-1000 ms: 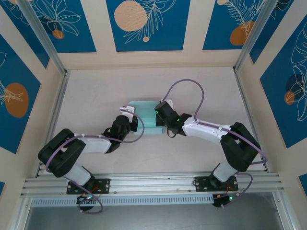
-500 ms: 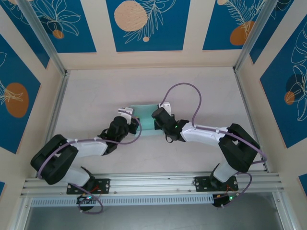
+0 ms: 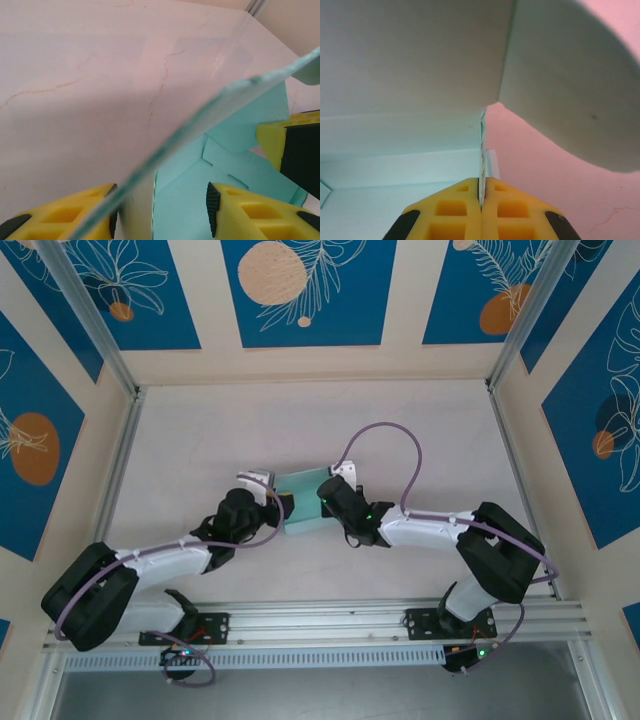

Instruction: Fold the paper box

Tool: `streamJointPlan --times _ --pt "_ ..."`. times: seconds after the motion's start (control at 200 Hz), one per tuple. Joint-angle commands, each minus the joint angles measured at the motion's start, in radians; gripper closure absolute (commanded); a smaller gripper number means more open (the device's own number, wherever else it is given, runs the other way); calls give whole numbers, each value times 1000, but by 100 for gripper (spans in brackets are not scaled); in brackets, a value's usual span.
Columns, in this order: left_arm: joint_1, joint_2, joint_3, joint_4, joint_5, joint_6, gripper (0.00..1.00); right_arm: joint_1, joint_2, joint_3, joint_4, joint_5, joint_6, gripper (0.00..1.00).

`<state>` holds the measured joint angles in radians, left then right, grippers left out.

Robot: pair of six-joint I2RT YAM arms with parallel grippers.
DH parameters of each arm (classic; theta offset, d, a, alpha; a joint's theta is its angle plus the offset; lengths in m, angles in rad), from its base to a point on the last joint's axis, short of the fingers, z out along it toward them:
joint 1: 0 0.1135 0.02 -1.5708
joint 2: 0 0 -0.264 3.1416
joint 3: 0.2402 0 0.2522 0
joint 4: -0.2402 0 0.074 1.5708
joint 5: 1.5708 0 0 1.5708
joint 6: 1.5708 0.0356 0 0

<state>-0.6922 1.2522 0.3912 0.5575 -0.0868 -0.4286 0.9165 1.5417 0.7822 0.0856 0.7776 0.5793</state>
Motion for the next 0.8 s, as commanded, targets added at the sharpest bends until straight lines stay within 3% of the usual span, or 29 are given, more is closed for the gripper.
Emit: streamJointPlan --times 0.0,0.25,0.475,0.795 --pt "-9 -23 -7 2 98 -79 51 29 23 -28 -32 -48 -1 100" --pt "-2 3 16 -54 99 -244 60 55 40 -11 -30 -16 -17 100" --pt "-2 -20 27 -90 72 -370 60 72 65 -19 -2 -12 -16 100" --pt "-4 -115 47 -200 6 -371 59 97 77 -4 -12 9 -20 100"
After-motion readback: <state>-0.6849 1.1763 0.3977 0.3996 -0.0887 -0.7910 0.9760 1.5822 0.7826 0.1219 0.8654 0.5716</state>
